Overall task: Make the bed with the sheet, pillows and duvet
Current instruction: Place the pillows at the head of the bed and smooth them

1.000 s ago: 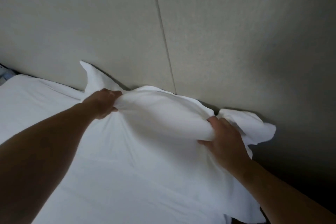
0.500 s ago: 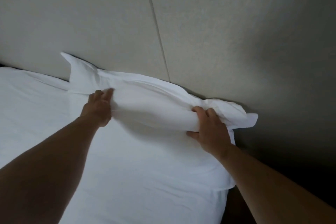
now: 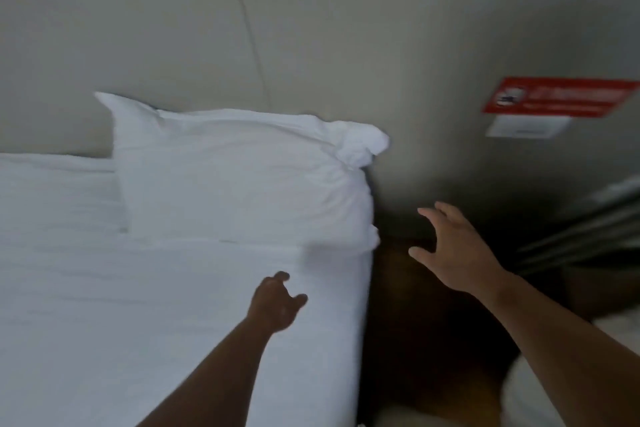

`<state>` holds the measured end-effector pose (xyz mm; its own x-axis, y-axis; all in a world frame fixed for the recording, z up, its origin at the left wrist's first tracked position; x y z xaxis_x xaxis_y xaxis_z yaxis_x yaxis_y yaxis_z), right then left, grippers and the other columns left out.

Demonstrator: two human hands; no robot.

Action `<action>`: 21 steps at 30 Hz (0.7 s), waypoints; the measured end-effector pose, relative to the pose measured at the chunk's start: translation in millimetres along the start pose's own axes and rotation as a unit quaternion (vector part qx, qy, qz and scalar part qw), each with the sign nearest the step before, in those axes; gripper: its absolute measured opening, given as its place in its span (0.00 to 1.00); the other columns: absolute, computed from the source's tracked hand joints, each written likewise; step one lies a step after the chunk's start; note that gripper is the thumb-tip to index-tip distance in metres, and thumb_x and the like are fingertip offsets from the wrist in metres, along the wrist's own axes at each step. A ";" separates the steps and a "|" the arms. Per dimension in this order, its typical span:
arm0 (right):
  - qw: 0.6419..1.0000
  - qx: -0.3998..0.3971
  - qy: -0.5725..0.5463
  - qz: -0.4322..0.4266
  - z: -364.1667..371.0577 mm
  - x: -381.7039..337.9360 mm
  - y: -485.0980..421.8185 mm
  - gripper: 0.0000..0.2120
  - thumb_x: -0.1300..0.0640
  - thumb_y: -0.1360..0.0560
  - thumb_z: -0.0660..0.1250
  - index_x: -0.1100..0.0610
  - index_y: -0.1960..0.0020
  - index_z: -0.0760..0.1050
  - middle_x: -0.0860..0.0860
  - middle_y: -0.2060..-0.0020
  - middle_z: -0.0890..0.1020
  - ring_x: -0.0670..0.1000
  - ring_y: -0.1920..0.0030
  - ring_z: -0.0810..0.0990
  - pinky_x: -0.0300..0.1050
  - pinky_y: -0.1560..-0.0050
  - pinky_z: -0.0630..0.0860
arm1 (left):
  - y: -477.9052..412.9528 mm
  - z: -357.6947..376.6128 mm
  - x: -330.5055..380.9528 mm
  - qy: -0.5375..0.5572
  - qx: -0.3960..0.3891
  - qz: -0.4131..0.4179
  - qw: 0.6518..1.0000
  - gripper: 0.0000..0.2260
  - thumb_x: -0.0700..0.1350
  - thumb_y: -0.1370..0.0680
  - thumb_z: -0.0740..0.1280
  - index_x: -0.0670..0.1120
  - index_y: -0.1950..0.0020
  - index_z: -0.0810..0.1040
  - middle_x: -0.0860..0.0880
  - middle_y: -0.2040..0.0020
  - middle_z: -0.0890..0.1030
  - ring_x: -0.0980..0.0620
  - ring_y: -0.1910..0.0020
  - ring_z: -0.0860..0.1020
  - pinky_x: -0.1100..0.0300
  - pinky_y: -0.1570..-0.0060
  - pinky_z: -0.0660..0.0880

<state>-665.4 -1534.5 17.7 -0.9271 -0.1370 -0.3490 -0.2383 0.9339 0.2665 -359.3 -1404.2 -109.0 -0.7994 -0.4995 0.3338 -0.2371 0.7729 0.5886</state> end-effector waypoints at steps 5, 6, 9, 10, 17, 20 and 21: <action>0.987 0.079 0.003 0.141 -96.9 123.0 165.9 0.34 0.41 0.26 0.71 0.48 0.25 0.64 0.51 0.24 0.63 0.54 0.26 0.65 0.52 0.29 0.67 | 82.6 77.8 161.3 0.047 -0.070 0.135 0.987 0.28 0.56 0.23 0.69 0.48 0.26 0.68 0.48 0.35 0.78 0.48 0.34 0.75 0.60 0.36 0.69; 0.980 0.103 0.009 0.168 -119.9 149.4 203.7 0.33 0.41 0.26 0.71 0.49 0.25 0.65 0.51 0.25 0.65 0.53 0.27 0.66 0.50 0.29 0.66 | 103.5 90.5 199.7 0.041 -0.088 0.170 0.981 0.28 0.57 0.23 0.69 0.49 0.25 0.68 0.47 0.32 0.76 0.47 0.34 0.75 0.59 0.36 0.69; 0.952 0.168 0.031 0.255 -178.4 221.9 332.8 0.31 0.43 0.27 0.73 0.52 0.28 0.71 0.53 0.29 0.70 0.52 0.28 0.68 0.43 0.29 0.61 | 177.3 130.2 311.1 0.001 -0.133 0.284 0.949 0.27 0.58 0.23 0.69 0.49 0.27 0.70 0.47 0.33 0.77 0.49 0.35 0.76 0.62 0.40 0.70; 0.939 0.198 0.030 0.280 -194.3 241.5 379.9 0.30 0.44 0.28 0.74 0.53 0.30 0.72 0.54 0.30 0.72 0.53 0.29 0.70 0.44 0.29 0.62 | 205.1 145.1 343.9 -0.011 -0.149 0.317 0.937 0.27 0.58 0.24 0.69 0.50 0.28 0.71 0.49 0.34 0.78 0.50 0.37 0.76 0.63 0.41 0.70; 0.836 0.292 0.042 0.463 -218.6 362.0 662.4 0.42 0.25 0.37 0.64 0.46 0.30 0.70 0.49 0.32 0.74 0.53 0.32 0.72 0.54 0.31 0.69 | 413.0 255.4 486.9 0.062 -0.316 0.414 0.851 0.36 0.69 0.33 0.67 0.56 0.28 0.69 0.56 0.41 0.78 0.52 0.43 0.79 0.55 0.39 0.75; 0.829 0.233 -0.004 0.509 -186.3 414.7 705.1 0.52 0.20 0.39 0.59 0.46 0.23 0.60 0.49 0.24 0.65 0.51 0.24 0.61 0.52 0.24 0.59 | 474.7 297.5 515.9 0.075 -0.354 0.397 0.843 0.42 0.73 0.36 0.66 0.53 0.27 0.65 0.54 0.39 0.77 0.47 0.44 0.81 0.51 0.40 0.76; 0.837 0.217 -0.011 0.503 -179.7 429.2 708.3 0.52 0.19 0.39 0.57 0.45 0.22 0.58 0.48 0.23 0.63 0.51 0.23 0.59 0.52 0.23 0.56 | 487.2 308.4 524.8 0.082 -0.346 0.388 0.850 0.41 0.73 0.35 0.67 0.50 0.29 0.67 0.52 0.39 0.78 0.46 0.44 0.81 0.50 0.40 0.76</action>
<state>-1284.1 -991.1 218.2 -0.5899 0.7912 -0.1614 0.7904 0.6067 0.0853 -1064.6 -1169.1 126.0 -0.4658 -0.0356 0.8842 0.7537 0.5076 0.4175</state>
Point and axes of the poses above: each hand's wrist, its own y-axis away from the middle knuckle, its own z-axis out of the palm, x = y × z, the point moved 10 cm from there along -y, towards the middle knuckle
